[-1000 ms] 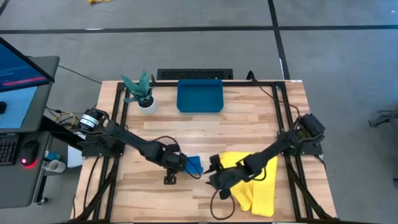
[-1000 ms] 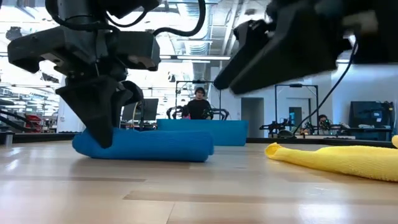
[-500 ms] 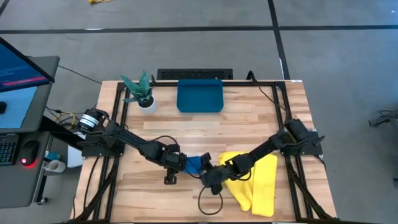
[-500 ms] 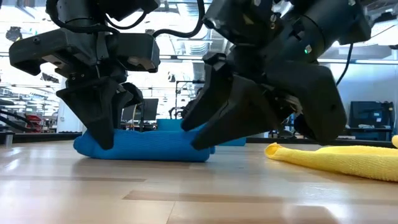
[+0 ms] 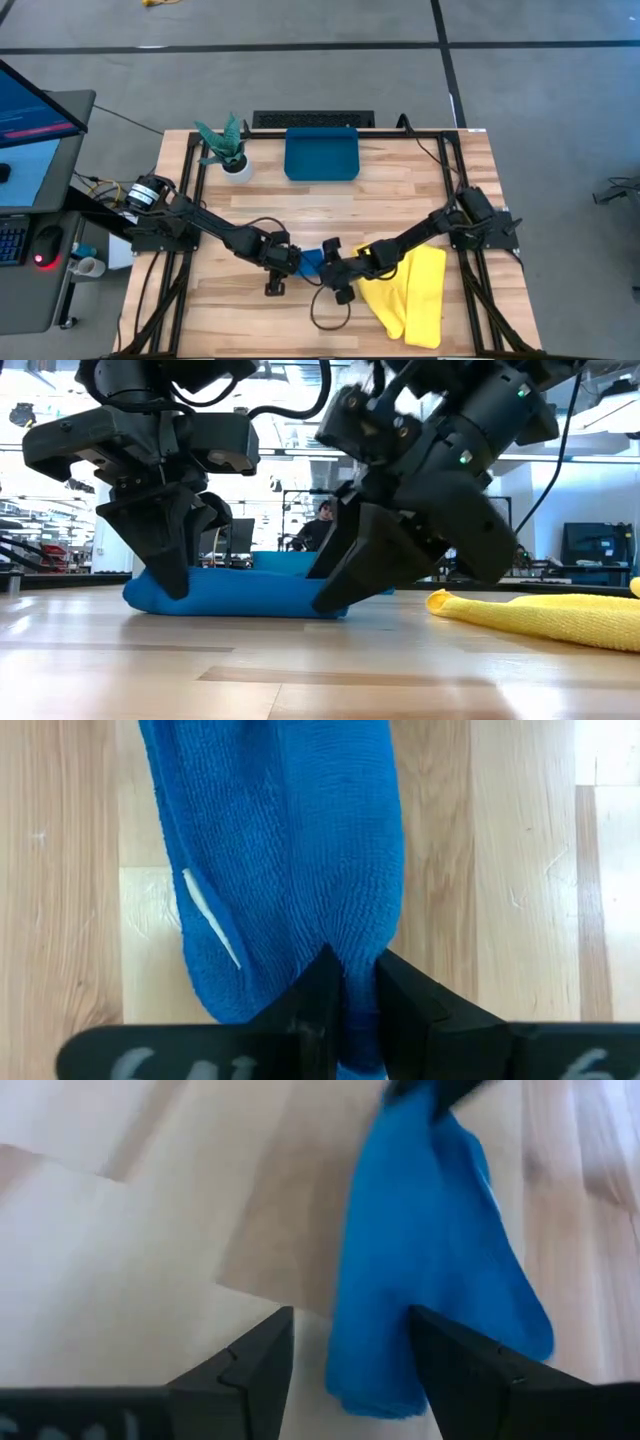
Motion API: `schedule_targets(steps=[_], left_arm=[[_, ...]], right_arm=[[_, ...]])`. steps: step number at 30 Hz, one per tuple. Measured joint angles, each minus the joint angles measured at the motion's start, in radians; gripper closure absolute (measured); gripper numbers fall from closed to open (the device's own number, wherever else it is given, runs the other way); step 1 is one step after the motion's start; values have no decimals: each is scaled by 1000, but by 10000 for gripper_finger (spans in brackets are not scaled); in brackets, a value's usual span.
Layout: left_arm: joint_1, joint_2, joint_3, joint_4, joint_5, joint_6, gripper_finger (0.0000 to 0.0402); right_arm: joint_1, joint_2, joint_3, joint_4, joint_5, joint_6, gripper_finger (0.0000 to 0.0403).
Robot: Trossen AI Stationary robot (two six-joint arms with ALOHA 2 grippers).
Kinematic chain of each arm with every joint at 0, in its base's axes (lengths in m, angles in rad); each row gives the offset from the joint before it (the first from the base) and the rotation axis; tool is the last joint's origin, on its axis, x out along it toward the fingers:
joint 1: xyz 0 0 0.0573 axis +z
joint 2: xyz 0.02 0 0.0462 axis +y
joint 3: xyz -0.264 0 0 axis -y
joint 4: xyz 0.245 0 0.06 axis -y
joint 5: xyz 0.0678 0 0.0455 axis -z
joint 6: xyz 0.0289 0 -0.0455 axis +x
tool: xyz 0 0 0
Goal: Roll microfiber towels into tight, uniform cylinder then place into a basket
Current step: Roll the blue microfiber towel
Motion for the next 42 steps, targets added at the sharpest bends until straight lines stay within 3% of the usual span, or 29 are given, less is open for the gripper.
schedule_targets(steps=[7, 15, 18, 22, 32, 38, 42], left_arm=[[0, 0, 0, 5, 0, -7, 366], [0, 0, 1, 6, 0, -18, 366], [0, 0, 1, 7, 0, -18, 366], [0, -1, 2, 6, 0, -18, 366], [0, -1, 2, 5, 1, -18, 366], [0, -1, 2, 2, 1, -18, 366], [0, -1, 2, 2, 1, -24, 366]], right_arm=[[-27, 0, 0, -39, -26, 103, 200], [-43, -2, 1, -49, -117, 160, 322], [-37, -2, 2, -49, -119, 158, 341], [-37, -2, 2, -50, -124, 167, 319], [-43, -35, -2, -102, -130, 188, 193], [-29, -162, -2, -258, -127, 202, 186], [19, -188, -2, -205, -116, 134, 196]])
